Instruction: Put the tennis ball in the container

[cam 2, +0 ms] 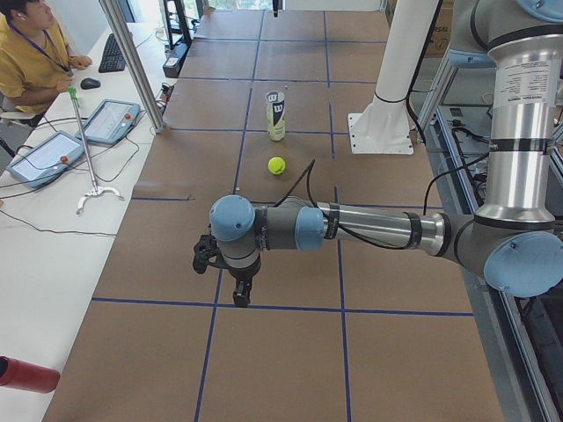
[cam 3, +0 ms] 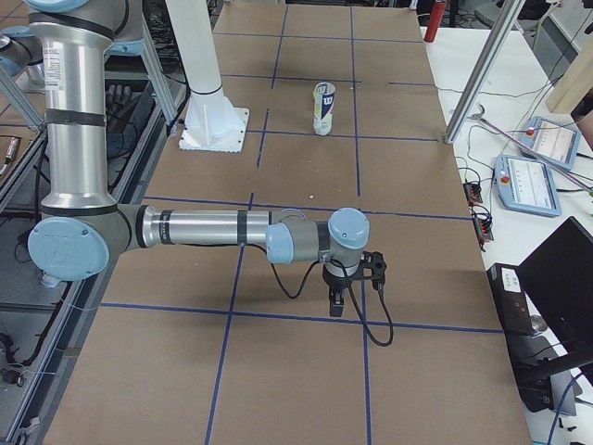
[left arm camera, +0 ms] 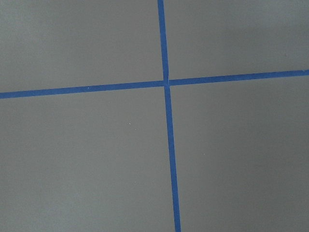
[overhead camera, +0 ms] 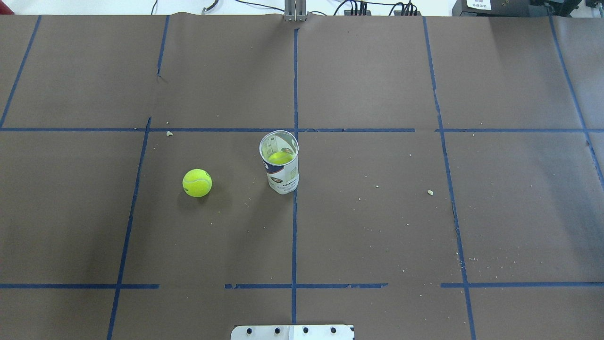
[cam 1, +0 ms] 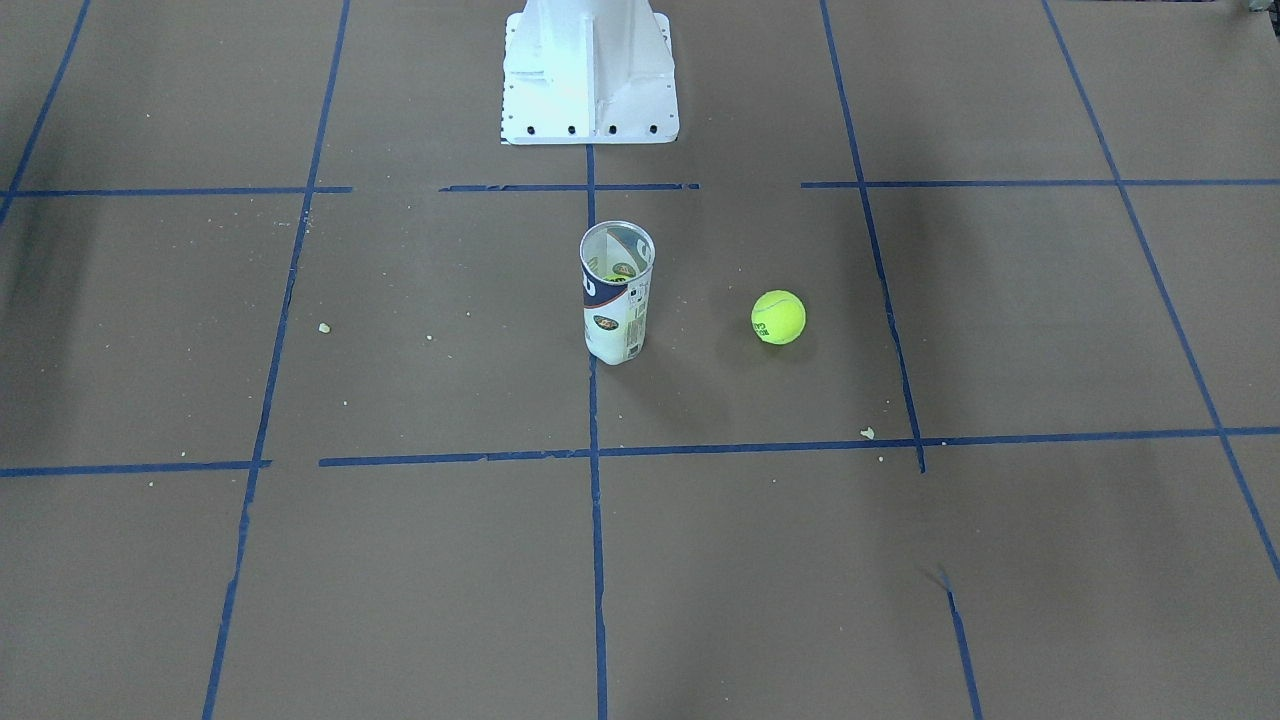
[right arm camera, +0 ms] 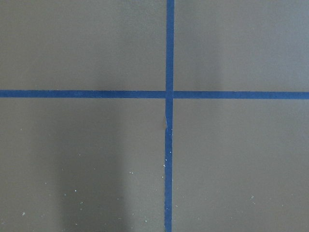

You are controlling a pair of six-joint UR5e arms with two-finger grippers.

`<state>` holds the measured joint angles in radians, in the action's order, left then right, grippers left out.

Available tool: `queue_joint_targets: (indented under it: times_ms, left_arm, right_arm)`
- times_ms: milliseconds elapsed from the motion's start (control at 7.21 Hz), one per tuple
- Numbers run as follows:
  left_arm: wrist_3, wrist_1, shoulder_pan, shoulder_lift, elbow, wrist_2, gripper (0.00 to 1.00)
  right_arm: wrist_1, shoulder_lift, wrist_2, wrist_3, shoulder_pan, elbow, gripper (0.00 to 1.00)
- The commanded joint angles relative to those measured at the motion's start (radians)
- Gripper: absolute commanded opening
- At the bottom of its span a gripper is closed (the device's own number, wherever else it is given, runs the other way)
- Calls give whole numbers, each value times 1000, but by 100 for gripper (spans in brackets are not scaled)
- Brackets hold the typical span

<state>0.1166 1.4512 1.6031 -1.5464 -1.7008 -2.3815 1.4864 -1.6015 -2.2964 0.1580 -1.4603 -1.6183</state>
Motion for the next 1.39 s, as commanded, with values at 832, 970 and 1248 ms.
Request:
queue_joint_targets:
  times_ms: [832,970,1248]
  left_arm:
    - [-6,125,1,14,15,1,100]
    - [-20,145,-2,28,13,-2,100]
    - [-231,280,-56,31,9,-111,100]
  right_arm:
    - [0,0,0,0,0,0,100]
    - [0,-1,0,0,0,0,100]
    - [0,0,0,0,0,0,100]
